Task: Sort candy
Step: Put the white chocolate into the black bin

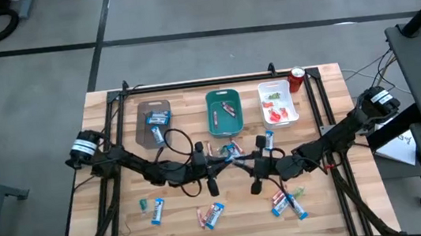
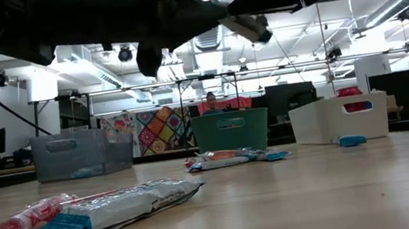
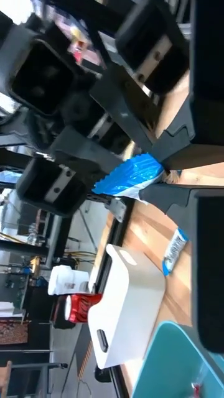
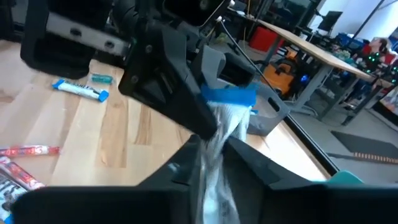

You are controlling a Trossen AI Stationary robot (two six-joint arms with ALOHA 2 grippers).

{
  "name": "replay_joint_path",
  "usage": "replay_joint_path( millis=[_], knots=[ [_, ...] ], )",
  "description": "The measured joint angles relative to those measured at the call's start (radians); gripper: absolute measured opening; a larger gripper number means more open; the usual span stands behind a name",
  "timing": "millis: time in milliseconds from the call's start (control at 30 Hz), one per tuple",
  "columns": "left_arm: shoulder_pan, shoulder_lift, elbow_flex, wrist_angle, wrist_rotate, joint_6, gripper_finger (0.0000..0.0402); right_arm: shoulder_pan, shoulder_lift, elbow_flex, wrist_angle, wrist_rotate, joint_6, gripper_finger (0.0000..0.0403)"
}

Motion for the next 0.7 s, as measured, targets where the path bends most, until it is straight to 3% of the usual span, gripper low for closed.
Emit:
replay_joint_path(
  millis=[200, 333, 500, 700],
  knots=[
    [0.0, -0.059, -0.018, -0.14, 0.001, -0.022, 0.0003, -0.001, -0.002, 0.0, 0.002, 0.003, 0.076, 0.014],
    [0.0, -0.175, -0.036, -0.379, 0.0, -0.066, 0.0002, -0.001, -0.002, 0.0, -0.002, 0.013, 0.131, 0.0172],
    [0.009, -0.428, -0.005, -0.965, -0.075, -0.149, 0.0002, -0.001, -0.002, 0.001, -0.025, 0.062, 0.193, 0.0192],
    [0.09, -0.65, 0.121, -1.813, -0.257, -0.445, 0.0002, -0.001, -0.002, 0.001, -0.024, 0.063, 0.214, 0.0196]
  ],
)
